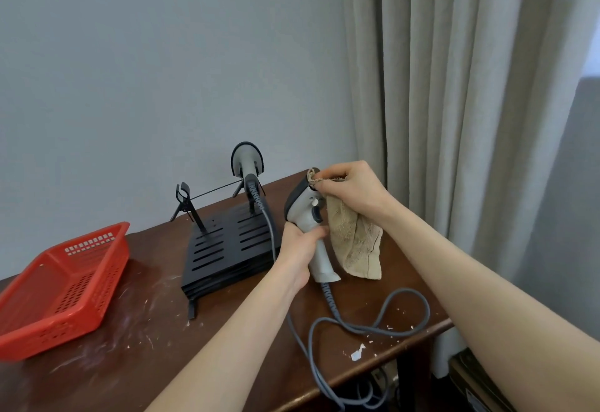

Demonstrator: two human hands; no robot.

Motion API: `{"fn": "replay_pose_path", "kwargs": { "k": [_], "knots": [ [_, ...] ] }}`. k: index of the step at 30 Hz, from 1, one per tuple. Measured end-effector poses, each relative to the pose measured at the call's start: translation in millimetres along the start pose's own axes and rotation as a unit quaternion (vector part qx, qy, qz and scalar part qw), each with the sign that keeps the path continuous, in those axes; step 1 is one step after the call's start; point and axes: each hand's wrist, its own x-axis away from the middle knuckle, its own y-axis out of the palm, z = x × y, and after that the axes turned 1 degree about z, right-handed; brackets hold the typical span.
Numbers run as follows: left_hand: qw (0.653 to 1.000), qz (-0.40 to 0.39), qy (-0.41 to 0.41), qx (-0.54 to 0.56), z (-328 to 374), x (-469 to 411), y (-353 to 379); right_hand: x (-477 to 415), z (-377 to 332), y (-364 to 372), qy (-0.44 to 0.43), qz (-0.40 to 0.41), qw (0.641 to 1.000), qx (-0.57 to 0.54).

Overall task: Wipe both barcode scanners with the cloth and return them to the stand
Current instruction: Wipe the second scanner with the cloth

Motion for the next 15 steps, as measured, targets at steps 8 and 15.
{"fn": "replay_pose_path", "kwargs": {
  "k": [8, 15],
  "knots": [
    [0.999, 0.027, 0.016, -0.032, -0.8, 2.7, 2.5, -8.0, 0.2, -9.5, -0.008, -0.018, 0.981, 0.192],
    [0.999, 0.019, 0.015, -0.035, 1.2, 4.0, 5.3, -11.2, 7.4, -17.5, -0.008, 0.015, 0.916, 0.402]
  ]
}}
